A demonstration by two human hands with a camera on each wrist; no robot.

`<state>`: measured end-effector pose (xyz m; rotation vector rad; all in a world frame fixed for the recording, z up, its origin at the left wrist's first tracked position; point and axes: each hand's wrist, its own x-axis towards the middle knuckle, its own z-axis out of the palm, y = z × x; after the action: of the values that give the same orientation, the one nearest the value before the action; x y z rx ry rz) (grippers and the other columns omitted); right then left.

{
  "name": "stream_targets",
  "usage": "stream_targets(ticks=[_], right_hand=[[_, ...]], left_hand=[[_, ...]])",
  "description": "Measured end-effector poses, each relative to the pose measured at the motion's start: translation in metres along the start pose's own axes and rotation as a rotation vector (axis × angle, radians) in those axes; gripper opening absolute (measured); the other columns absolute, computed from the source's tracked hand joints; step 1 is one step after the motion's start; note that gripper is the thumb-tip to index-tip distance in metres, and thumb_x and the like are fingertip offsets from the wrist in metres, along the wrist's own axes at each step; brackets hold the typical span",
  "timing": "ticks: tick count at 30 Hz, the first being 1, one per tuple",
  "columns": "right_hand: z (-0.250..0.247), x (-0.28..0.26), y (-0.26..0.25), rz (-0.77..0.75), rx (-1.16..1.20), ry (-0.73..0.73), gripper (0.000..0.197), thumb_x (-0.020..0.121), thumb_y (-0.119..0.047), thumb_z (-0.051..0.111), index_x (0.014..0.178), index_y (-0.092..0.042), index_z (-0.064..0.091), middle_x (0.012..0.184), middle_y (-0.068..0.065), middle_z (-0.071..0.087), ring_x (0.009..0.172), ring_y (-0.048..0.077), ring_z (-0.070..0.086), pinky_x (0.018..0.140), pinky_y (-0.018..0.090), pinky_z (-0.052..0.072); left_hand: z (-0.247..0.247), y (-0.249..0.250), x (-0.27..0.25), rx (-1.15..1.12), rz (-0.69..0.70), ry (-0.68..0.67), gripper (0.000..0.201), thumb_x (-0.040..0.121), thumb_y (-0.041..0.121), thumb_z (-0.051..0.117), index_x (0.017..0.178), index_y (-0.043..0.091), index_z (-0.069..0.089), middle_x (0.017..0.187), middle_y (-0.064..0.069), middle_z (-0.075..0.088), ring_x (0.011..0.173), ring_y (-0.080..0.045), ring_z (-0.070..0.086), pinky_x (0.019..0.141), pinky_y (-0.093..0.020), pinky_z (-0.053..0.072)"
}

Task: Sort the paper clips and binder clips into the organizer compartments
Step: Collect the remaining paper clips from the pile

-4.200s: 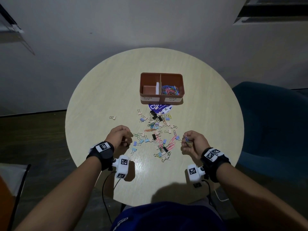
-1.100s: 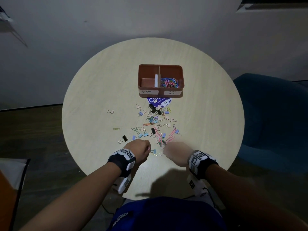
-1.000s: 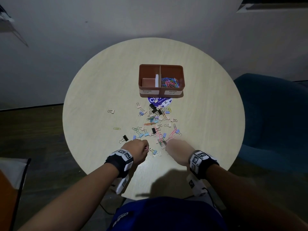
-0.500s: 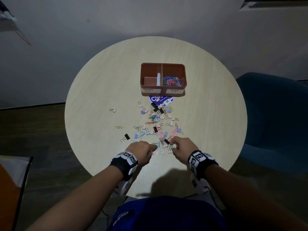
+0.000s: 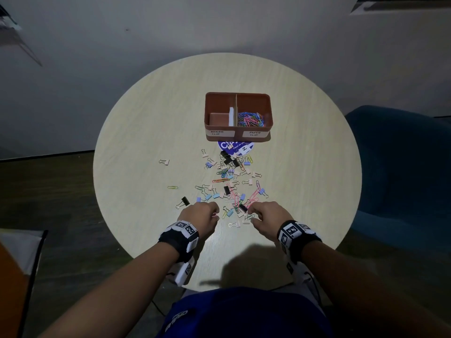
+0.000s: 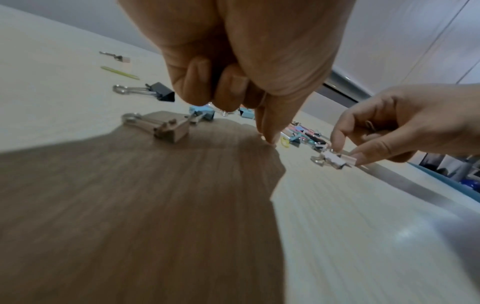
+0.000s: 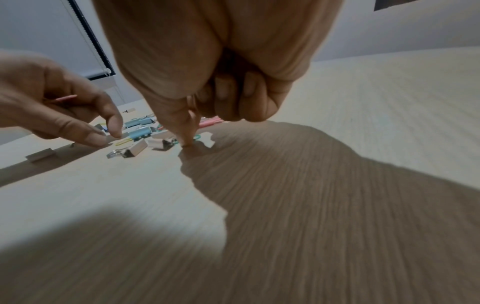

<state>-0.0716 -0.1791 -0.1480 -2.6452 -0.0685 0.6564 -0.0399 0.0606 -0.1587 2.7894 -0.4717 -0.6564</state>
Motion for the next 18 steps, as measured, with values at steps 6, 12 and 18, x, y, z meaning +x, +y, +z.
stream_targets(ticks=[6,12,18], right_hand=[[-0.002,0.002,-0.008,-0.015,-0.109,-0.048,0.016,0.091,-0.031,0.056,0.101,-0.026,0.066,0.090,-0.004,0.065,0.084,0.021,0.061,0.069,0.029,0.046],[-0.002,0.001,-0.009,0.055,-0.130,-0.101,0.005,0.085,-0.030,0.055,0.088,-0.026,0.056,0.081,-0.004,0.059,0.076,0.022,0.057,0.063,0.028,0.040],[-0.006,0.000,-0.012,0.102,-0.078,-0.168,0.006,0.080,-0.028,0.056,0.079,-0.024,0.053,0.082,-0.003,0.057,0.075,0.023,0.057,0.056,0.027,0.035]], left_hand=[[-0.001,0.012,0.007,0.033,-0.001,0.001,0.034,0.088,0.049,0.055,0.111,0.026,0.065,0.107,0.003,0.068,0.096,-0.021,0.065,0.079,-0.033,0.054],[-0.002,0.026,0.013,0.094,-0.016,-0.016,0.026,0.093,0.034,0.049,0.108,0.021,0.065,0.104,-0.002,0.068,0.092,-0.025,0.065,0.078,-0.034,0.053],[-0.013,0.030,0.015,-0.013,-0.119,-0.126,0.018,0.085,0.029,0.051,0.092,0.018,0.064,0.090,-0.003,0.065,0.081,-0.024,0.063,0.074,-0.035,0.056]])
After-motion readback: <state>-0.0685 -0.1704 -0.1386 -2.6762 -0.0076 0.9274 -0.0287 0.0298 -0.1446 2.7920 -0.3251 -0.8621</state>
